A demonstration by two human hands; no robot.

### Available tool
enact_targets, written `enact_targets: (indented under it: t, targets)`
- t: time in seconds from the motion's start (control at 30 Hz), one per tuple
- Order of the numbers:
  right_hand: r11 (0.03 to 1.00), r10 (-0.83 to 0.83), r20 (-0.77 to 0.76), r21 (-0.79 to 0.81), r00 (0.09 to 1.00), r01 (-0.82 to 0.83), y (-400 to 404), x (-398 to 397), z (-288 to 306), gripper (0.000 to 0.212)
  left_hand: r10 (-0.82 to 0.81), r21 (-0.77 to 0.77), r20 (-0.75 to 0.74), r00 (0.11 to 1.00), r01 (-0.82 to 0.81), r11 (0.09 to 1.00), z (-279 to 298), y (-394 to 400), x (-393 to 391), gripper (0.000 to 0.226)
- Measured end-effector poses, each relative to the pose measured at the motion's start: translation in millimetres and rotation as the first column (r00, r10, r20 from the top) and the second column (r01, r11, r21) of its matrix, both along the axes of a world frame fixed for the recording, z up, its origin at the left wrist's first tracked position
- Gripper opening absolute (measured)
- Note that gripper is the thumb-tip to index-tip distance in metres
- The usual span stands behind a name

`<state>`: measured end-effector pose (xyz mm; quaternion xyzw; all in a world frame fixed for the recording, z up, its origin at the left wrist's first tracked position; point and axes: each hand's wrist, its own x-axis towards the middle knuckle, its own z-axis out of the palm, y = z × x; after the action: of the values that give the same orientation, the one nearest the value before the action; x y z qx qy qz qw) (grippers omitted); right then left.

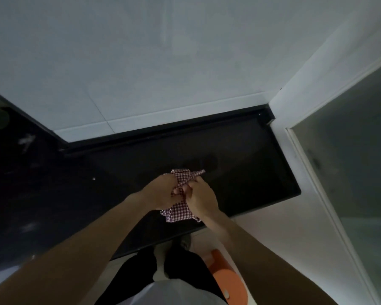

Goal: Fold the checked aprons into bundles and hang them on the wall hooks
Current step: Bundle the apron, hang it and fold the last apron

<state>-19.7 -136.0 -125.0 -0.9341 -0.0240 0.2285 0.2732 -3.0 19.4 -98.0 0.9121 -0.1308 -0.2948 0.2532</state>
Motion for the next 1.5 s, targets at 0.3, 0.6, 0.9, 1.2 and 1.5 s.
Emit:
enact_targets:
  t: [0.3,0.6,0.9,1.2,1.5]
  targets:
    - [0.907,0.002,-0.466,0.373,0.885,0.195,-49.4,34.1,49.2,0.027,0.219,0.021,-0.021,0.975,-0.219,0.976,-30.4,-14.1,-15.8,0.036]
    - [0.192,-0.361,-0.538,0.756,0.762,0.625,-101.5,70.8,122.3,0.050,0.225,0.039,-0.030,0.974,-0.224,0.974,-30.0,-20.4,-16.0,0.036]
    - [0.646,-0.603,-0.560,0.075,0.568,0.760,-89.9,14.3,-8.6,0.009,0.286,-0.020,-0.098,0.953,-0.290,0.957,-19.0,-26.6,-8.2,0.038]
    - [0.747,-0.629,-0.218,0.097,0.746,0.658,-36.8,8.7,-20.0,0.039,0.345,-0.069,-0.292,0.892,-0.380,0.922,-6.0,-35.1,6.0,0.056]
    - [0.645,-0.694,-0.012,0.434,0.720,0.629,-26.5,-1.5,-20.3,0.011,0.391,-0.101,-0.339,0.855,-0.446,0.889,0.5,-50.7,11.5,0.053]
